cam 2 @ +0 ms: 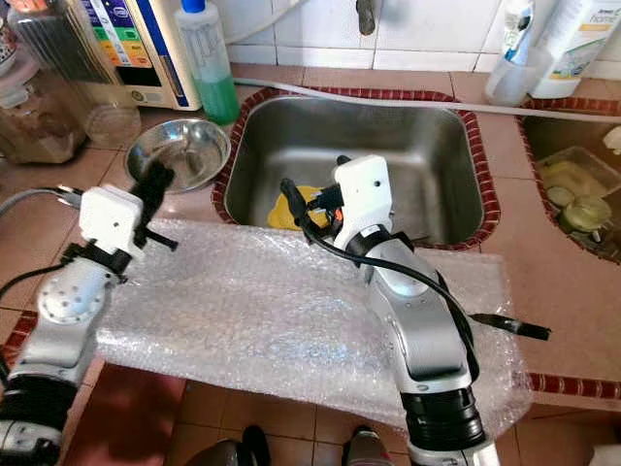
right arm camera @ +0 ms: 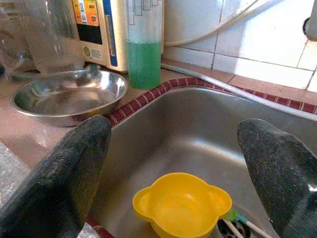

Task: Kitchen organization

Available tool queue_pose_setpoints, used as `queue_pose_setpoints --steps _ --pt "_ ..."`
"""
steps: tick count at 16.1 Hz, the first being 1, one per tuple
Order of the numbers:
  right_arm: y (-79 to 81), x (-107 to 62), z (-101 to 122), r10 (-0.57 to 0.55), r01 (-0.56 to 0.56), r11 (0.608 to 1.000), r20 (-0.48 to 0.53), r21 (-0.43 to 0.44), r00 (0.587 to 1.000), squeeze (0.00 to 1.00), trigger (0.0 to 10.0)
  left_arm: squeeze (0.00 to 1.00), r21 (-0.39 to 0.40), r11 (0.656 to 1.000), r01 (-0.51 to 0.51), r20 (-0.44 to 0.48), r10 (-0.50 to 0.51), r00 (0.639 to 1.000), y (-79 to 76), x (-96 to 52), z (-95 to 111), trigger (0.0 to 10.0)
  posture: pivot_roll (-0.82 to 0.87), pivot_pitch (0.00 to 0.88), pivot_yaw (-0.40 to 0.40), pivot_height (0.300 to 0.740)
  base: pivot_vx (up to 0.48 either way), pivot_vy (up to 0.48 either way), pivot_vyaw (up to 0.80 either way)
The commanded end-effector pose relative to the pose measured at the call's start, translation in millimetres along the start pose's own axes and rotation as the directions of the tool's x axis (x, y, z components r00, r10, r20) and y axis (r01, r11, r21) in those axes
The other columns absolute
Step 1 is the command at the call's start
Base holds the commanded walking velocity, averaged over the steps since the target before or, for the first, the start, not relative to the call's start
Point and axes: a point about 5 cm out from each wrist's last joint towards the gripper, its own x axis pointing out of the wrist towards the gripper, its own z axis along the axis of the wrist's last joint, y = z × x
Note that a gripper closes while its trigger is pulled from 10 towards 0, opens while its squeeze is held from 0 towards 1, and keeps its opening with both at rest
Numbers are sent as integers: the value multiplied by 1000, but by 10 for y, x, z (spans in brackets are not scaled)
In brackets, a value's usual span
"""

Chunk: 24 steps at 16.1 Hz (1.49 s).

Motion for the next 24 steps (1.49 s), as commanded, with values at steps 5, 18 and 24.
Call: queue_pose_setpoints --steps 5,18,24 --pt "-20 55 -24 39 -38 998 4 -58 999 0 10000 0 -8 1000 27 87 -26 996 91 68 338 0 -187 208 95 740 0 0 0" --pt "-77 -78 -35 305 -281 828 -32 -485 952 0 10000 0 -31 915 402 159 -392 906 -464 297 750 0 -193 217 128 740 0 0 0" --pt "-209 87 13 283 -237 754 -23 -613 959 0 10000 0 -18 879 476 183 -465 866 -629 328 833 0 -188 223 129 740 0 0 0"
